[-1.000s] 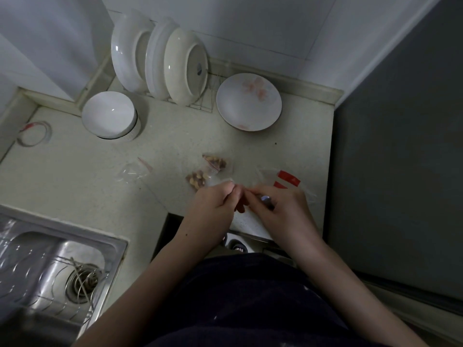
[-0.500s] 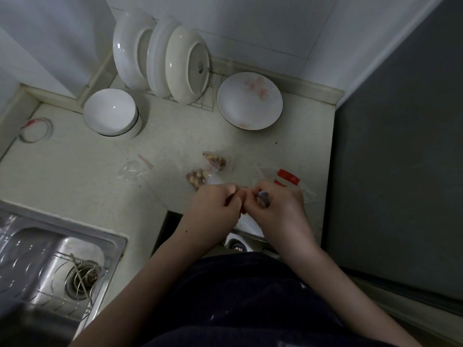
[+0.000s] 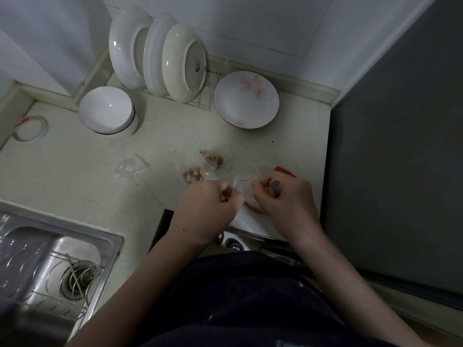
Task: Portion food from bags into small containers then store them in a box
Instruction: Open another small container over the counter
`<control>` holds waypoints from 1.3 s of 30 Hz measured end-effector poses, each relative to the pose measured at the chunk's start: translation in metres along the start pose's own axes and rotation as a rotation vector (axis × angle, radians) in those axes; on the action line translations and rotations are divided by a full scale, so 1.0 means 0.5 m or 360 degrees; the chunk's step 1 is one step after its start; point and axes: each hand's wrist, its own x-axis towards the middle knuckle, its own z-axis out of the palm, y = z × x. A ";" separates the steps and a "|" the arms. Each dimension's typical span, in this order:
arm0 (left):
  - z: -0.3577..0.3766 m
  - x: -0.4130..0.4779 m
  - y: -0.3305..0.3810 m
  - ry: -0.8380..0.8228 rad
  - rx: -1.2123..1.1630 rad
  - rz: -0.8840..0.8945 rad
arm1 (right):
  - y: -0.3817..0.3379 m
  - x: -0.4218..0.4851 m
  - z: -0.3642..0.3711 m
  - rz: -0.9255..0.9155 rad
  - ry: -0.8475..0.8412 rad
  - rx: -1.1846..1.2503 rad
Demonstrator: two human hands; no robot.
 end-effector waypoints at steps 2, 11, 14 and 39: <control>0.002 0.002 0.001 0.0134 0.0038 -0.0008 | 0.000 0.000 -0.001 -0.0048 -0.0101 0.0016; 0.001 -0.009 -0.006 0.0335 0.0553 0.0339 | 0.017 0.014 0.003 0.0047 -0.0003 -0.0344; 0.007 -0.003 -0.017 0.0197 0.0181 0.0445 | 0.017 0.015 -0.004 0.0093 -0.0036 -0.0119; 0.024 0.006 -0.068 0.0102 -0.0234 0.0477 | 0.018 0.035 -0.104 -0.0110 0.0489 0.0410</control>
